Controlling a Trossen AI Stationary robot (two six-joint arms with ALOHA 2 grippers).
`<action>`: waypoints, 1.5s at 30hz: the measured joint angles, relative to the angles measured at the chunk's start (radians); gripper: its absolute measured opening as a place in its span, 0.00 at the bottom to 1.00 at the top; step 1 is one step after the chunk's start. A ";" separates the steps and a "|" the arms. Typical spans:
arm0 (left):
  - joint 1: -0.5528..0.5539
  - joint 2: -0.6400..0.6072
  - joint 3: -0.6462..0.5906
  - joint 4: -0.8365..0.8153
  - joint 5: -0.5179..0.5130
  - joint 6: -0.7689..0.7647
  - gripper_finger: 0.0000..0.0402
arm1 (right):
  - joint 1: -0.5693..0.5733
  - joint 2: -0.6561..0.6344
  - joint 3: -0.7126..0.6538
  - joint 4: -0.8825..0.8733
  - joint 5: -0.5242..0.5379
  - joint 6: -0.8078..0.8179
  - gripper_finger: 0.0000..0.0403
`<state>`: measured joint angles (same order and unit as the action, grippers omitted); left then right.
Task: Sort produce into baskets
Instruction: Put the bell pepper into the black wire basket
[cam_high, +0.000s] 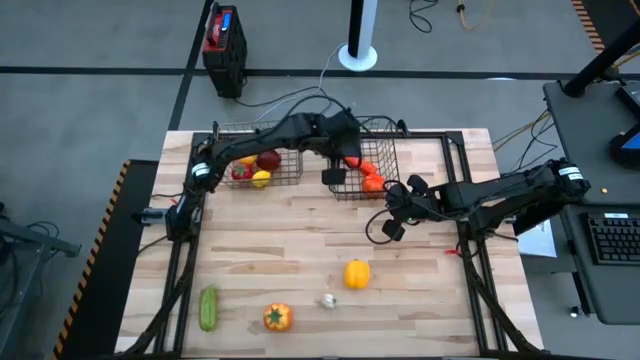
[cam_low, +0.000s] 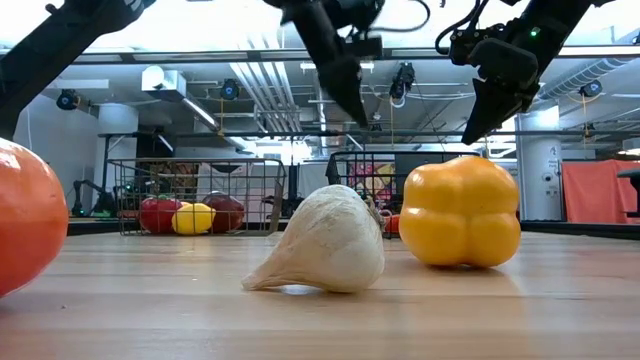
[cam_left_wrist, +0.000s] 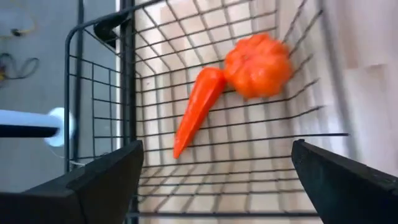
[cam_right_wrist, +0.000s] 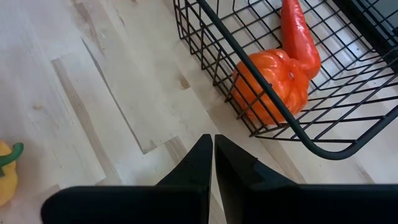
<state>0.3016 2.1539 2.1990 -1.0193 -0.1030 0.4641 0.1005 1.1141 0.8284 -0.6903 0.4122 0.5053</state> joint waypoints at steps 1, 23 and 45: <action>-0.002 -0.001 0.028 -0.034 0.011 -0.018 0.97 | 0.000 0.000 0.000 0.000 0.000 0.000 0.03; -0.191 -0.134 0.067 -0.322 -0.157 -0.187 0.97 | 0.024 -0.003 0.000 0.001 0.009 0.019 0.03; -0.643 -0.633 -0.694 -0.389 -0.124 -1.085 0.97 | 0.133 -0.003 -0.011 0.126 0.035 0.019 0.03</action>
<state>-0.3416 1.5209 1.5052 -1.4081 -0.2273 -0.6213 0.2334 1.1107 0.8177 -0.5641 0.4468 0.5240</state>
